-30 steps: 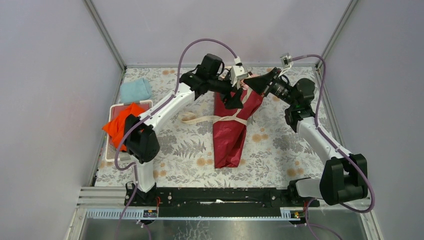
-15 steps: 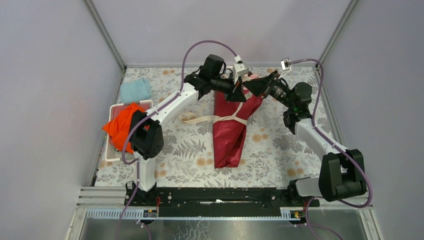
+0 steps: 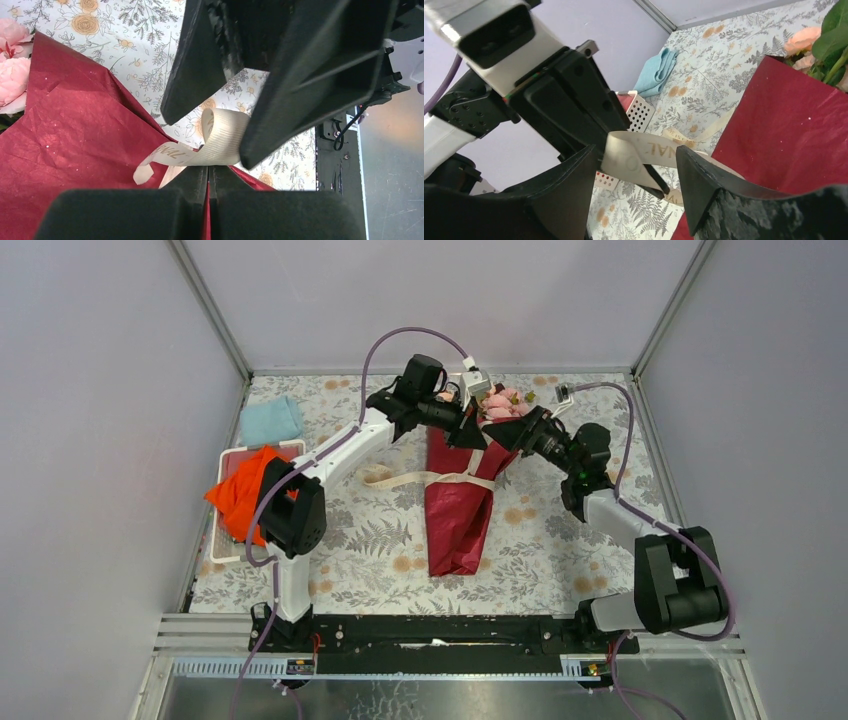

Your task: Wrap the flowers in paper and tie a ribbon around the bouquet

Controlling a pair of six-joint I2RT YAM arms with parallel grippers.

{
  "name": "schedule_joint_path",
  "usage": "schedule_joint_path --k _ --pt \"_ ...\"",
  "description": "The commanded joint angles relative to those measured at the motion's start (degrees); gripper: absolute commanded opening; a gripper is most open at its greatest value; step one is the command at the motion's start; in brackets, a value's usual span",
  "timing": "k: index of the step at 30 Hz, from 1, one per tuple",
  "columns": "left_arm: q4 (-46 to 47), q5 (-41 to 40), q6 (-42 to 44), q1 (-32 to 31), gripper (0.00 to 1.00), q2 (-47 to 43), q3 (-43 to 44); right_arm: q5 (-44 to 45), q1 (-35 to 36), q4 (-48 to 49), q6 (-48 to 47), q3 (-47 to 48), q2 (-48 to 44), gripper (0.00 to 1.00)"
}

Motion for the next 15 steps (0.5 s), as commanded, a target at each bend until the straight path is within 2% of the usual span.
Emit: schedule_joint_path --k 1,3,5,9,10,11,13,14,15 --pt "3.5 2.0 -1.1 0.2 0.00 -0.5 0.3 1.5 0.0 9.0 4.6 -0.2 2.5 0.63" --pt "3.5 2.3 -1.0 0.2 0.00 -0.7 0.0 1.7 0.0 9.1 5.1 0.7 4.4 0.54" --pt "3.5 2.3 -0.9 0.2 0.00 -0.7 0.0 1.6 0.0 9.6 6.6 1.9 6.0 0.40" --pt "3.5 1.8 -1.0 0.2 0.00 -0.6 0.2 -0.4 0.0 13.0 9.9 2.5 8.4 0.05" --pt "2.9 1.2 -0.6 0.2 0.00 -0.6 0.2 -0.7 0.0 13.4 10.3 2.3 8.4 0.00" --pt "1.7 0.4 0.5 0.3 0.00 -0.8 0.1 -0.6 0.0 13.1 9.8 2.0 8.2 0.00" --pt "-3.3 -0.8 6.9 1.5 0.45 -1.4 -0.4 1.0 0.0 10.5 7.4 1.3 7.1 0.00" --pt "-6.4 -1.0 12.0 2.5 0.56 -2.2 -1.2 1.9 0.0 8.7 5.9 1.5 6.6 0.00" --pt "-10.3 -1.4 18.4 3.8 0.63 -3.0 -2.3 2.6 0.0 6.1 4.6 1.7 6.3 0.00"
